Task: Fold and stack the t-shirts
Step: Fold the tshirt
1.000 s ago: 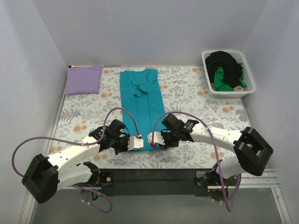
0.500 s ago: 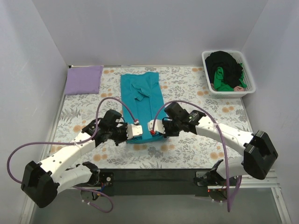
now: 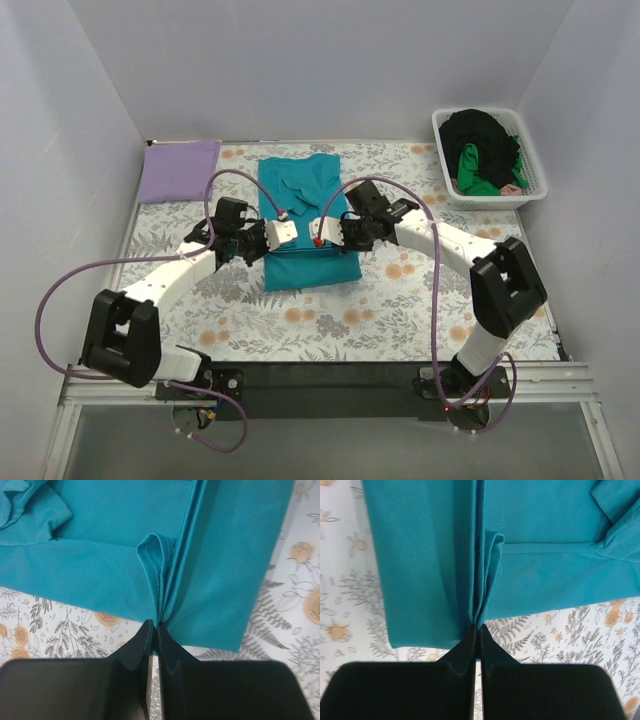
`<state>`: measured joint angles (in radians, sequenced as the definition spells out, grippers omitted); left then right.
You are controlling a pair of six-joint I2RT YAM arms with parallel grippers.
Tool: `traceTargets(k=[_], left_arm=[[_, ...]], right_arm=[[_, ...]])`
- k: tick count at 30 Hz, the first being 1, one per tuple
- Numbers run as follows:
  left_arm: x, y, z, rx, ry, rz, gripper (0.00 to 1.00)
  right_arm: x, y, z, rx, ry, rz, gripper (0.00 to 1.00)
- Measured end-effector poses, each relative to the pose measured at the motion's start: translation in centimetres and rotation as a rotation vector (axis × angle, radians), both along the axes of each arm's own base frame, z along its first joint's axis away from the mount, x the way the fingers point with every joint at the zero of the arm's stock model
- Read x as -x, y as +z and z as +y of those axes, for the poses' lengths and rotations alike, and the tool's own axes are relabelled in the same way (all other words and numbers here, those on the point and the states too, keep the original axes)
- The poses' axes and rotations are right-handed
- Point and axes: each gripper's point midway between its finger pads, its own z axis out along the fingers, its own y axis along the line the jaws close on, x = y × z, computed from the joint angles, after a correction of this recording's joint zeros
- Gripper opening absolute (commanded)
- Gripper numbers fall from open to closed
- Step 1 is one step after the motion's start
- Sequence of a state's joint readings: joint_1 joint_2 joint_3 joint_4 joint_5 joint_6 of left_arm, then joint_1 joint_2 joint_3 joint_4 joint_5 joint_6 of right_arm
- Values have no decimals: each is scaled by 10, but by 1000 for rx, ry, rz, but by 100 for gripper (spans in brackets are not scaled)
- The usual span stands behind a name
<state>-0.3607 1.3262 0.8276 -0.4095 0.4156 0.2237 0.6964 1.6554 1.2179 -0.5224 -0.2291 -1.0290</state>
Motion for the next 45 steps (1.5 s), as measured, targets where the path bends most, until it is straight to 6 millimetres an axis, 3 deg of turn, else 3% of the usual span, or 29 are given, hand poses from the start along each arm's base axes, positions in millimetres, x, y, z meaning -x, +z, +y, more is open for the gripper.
traceTargets(k=[10, 18, 26, 35, 40, 45], left_arm=[[-65, -22, 15, 4, 42, 2, 0], [-99, -34, 23, 10, 63, -1, 0], [-114, -35, 21, 16, 63, -18, 0], [-137, -20, 19, 24, 65, -75, 0], [-147, -34, 21, 13, 78, -67, 0], [-153, -53, 27, -2, 107, -49, 0]], right_arm=[[-75, 2, 17, -32, -24, -48, 1], [-111, -12, 29, -35, -25, -61, 1], [-129, -23, 23, -31, -47, -52, 1], [-147, -3, 30, -69, -40, -101, 1], [-163, -6, 38, -76, -42, -114, 1], [-173, -33, 39, -55, -50, -88, 1]])
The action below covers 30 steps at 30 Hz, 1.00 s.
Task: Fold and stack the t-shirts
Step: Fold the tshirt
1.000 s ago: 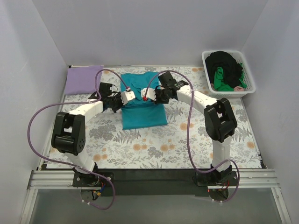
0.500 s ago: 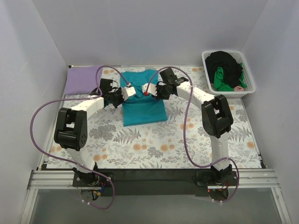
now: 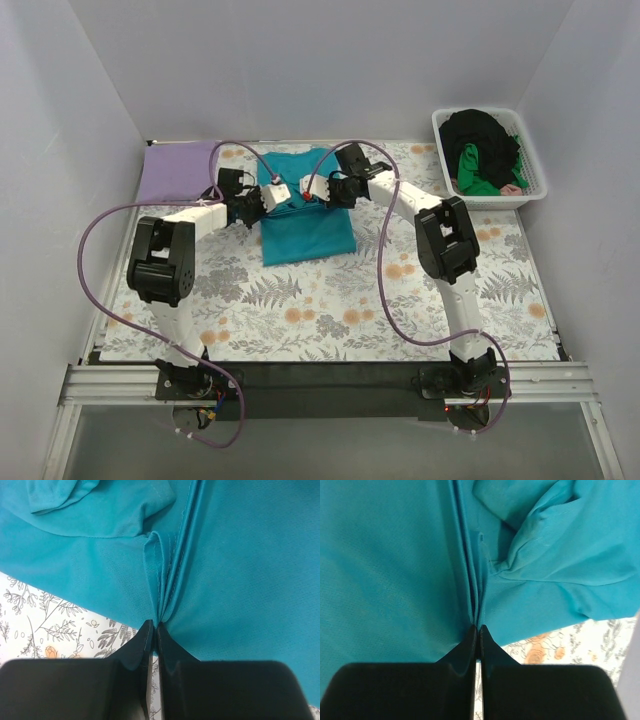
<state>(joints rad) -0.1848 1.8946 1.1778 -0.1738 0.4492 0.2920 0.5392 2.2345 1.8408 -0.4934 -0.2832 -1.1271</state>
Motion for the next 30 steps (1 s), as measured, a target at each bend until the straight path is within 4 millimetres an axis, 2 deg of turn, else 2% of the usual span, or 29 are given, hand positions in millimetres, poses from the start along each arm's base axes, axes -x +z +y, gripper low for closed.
traceTargets(k=[1, 2, 3, 4, 5, 9, 10, 11, 14, 17, 19, 23, 26, 28, 30], left_arm=[[-1, -2, 2, -2, 7, -1, 0], [-3, -2, 3, -3, 14, -5, 11], [-5, -2, 4, -4, 19, -12, 20], [-7, -1, 5, -3, 25, -20, 27], [-10, 1, 6, -3, 34, -28, 39], [-17, 5, 9, 14, 80, -40, 44], [-18, 7, 9, 21, 89, -40, 46], [-21, 10, 9, 29, 98, -42, 47], [-29, 23, 8, 61, 129, -49, 52], [-28, 40, 8, 101, 165, -44, 56], [-21, 52, 9, 129, 172, -29, 58], [8, 83, 6, 184, 132, -18, 59], [39, 88, 1, 205, 84, 8, 61], [61, 76, -4, 201, 49, 44, 62], [86, 54, -8, 179, 16, 97, 63]], right_arm=[[-1, -7, 0, 7, -2, 9, 1], [-2, -13, -1, 14, -5, 17, 6], [-3, -18, -2, 20, -8, 22, 15], [-4, -23, -2, 25, -12, 26, 33], [-6, -25, -2, 29, -22, 29, 38], [-9, -26, -5, 41, -41, 21, 40], [-11, -24, -5, 39, -49, 17, 54], [-12, -22, -6, 36, -57, 15, 61], [-14, -8, -10, 26, -93, 1, 71], [-15, 25, -16, -8, -127, -29, 72], [-12, 52, -21, -46, -141, -47, 65], [16, 93, -34, -101, -117, -53, 57], [43, 93, -39, -105, -85, -27, 55], [61, 77, -38, -84, -58, 11, 55], [80, 52, -37, -47, -34, 65, 55]])
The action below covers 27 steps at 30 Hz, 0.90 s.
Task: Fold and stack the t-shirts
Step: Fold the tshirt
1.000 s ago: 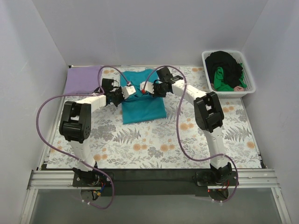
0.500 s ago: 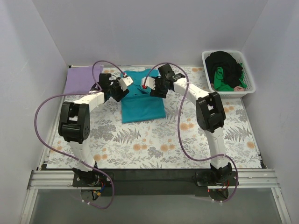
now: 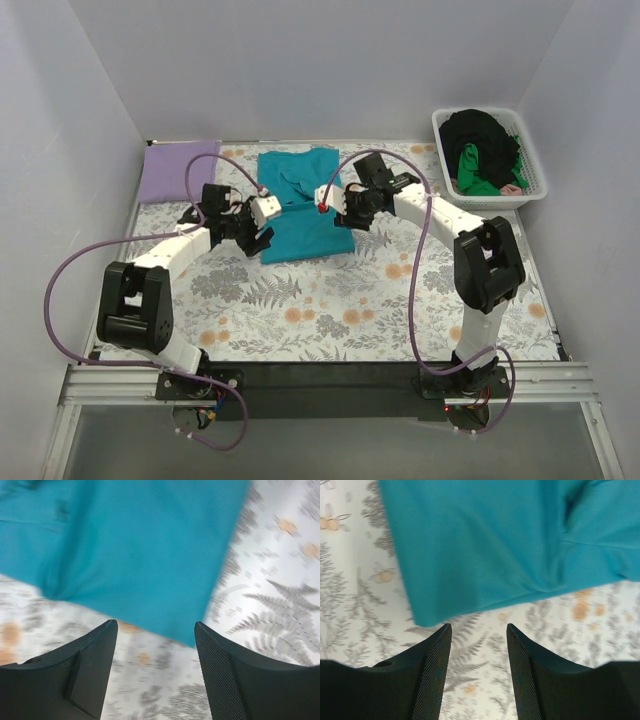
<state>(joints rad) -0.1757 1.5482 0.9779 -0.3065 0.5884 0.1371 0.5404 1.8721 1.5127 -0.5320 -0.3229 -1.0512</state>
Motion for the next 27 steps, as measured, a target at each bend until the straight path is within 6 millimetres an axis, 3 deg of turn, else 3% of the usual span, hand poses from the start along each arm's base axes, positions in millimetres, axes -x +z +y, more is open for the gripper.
traceTargets(k=[4, 7, 13, 21, 24, 27], left_arm=[[44, -44, -6, -43, -60, 110, 63], [57, -57, -7, -56, -78, 137, 64], [56, -60, -8, -75, -88, 109, 64], [52, -61, -9, -83, -95, 87, 65], [50, -66, -9, -98, -91, 90, 65], [50, -75, -9, -115, -89, 102, 63]], right_arm=[[32, -39, 0, 63, 37, 87, 55], [43, -52, 2, 83, 54, 104, 55], [43, -61, 2, 105, 66, 84, 52], [54, -80, -6, 142, 81, 98, 55], [59, -86, -7, 159, 92, 100, 51], [58, -91, -6, 169, 96, 92, 39]])
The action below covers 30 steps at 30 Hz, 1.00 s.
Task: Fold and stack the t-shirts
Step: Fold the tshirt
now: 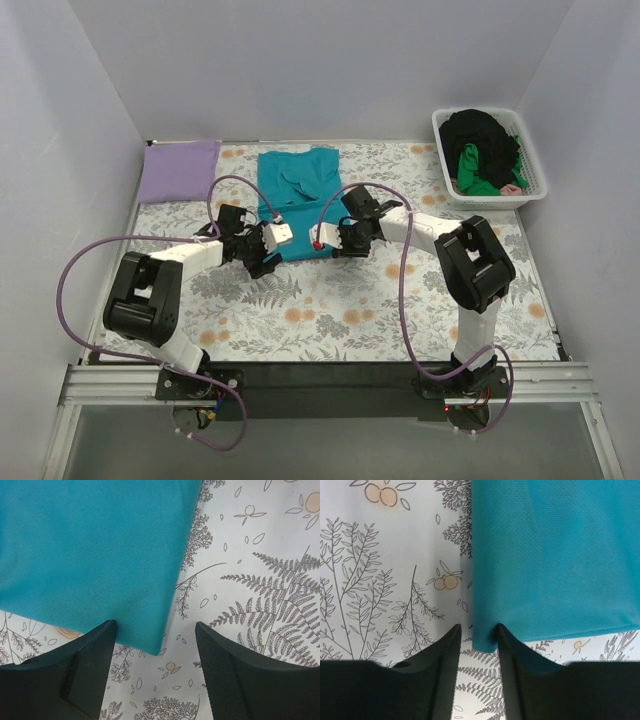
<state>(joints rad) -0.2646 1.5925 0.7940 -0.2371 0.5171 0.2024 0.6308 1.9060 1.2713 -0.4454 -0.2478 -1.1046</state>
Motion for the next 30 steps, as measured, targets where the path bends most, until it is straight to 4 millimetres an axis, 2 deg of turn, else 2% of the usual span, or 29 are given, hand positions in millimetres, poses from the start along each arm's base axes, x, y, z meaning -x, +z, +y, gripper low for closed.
traceTargets(k=[1, 3, 4, 7, 8, 10, 11, 16, 19, 22, 25, 27, 30], left_arm=[[-1, -3, 0, -7, 1, 0, 62], [-4, -3, 0, -11, 0, -16, 59], [-6, -3, 0, -14, 0, -27, 53], [-9, -4, -1, -26, -12, -59, 40], [-10, -4, -2, -30, -17, -69, 28], [-12, -5, -3, -48, -22, -85, 14], [-12, -5, -3, -54, -28, -90, 2], [-12, -3, -2, -74, -28, -92, 0], [-15, 11, -3, -74, -22, -75, 0], [-23, 40, -7, -56, -21, -99, 0], [-21, 71, -9, -31, -32, -132, 0], [-10, 85, -8, -21, -44, -134, 0], [11, 95, -5, -14, -67, -104, 0]], right_arm=[[-1, -2, 1, 2, 1, -1, 29], [-3, -3, 2, 1, 3, -17, 20], [-3, -4, 2, 1, 2, -18, 12], [-6, -5, 2, 0, -4, -34, 1], [-7, -5, 2, 0, -7, -37, 1], [-8, -4, 2, 0, -9, -43, 1], [-9, -4, 2, 2, -11, -46, 1], [-8, -2, -1, 11, -23, -46, 1], [-6, 7, -3, 11, -33, -38, 1], [-8, 30, -2, -5, -46, -49, 1], [-10, 58, -1, -35, -64, -71, 1], [-7, 77, -2, -60, -70, -87, 1], [6, 99, -7, -87, -79, -88, 1]])
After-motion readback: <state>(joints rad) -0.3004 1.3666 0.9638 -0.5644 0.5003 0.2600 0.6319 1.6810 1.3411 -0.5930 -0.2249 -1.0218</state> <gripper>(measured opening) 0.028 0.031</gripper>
